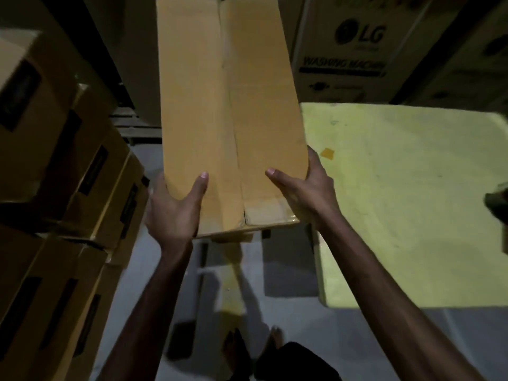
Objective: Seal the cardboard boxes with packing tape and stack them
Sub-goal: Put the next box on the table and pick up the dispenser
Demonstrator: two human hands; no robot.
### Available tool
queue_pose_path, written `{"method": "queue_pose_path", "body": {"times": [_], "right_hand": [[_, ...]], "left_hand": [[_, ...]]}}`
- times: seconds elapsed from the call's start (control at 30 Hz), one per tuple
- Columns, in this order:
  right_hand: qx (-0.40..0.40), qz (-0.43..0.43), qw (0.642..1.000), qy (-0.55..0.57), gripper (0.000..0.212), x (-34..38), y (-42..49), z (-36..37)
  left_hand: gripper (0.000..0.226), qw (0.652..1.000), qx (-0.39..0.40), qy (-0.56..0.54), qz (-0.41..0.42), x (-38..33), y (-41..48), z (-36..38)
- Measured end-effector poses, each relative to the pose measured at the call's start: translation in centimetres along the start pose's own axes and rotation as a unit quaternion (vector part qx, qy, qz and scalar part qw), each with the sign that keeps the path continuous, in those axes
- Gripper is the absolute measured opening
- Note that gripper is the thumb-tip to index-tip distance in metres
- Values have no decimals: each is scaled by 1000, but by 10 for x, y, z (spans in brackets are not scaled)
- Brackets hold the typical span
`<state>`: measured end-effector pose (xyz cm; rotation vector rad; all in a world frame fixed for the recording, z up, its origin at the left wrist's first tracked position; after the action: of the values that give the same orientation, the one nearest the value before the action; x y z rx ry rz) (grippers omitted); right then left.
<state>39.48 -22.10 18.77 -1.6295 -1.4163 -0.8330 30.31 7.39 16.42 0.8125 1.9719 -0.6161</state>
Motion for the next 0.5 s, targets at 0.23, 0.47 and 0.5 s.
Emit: {"method": "queue_pose_path", "body": {"times": [0.23,0.47,0.5], "right_hand": [[-108,33,993,24,93,-45,-62,-127],[-159,90,982,40,92,-141,-56,-263],[-163,95,981,39,93,-156,-50,-285]], "left_hand": [[88,995,49,37,79,-70,-92,60],[85,982,133,43,125,-122,-171,201],[86,981,141,40,128,-129,-181,228]]}}
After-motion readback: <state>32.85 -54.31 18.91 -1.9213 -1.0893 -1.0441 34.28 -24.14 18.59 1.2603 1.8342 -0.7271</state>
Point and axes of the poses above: each hand's wrist, its own y-axis towards the middle knuckle, its own z-axis out of the palm, x = y × z, the point moved 9 cm from there along y, towards the middle knuckle, and after that the axes turned 2 degrees about x, right-handed, at the moved point
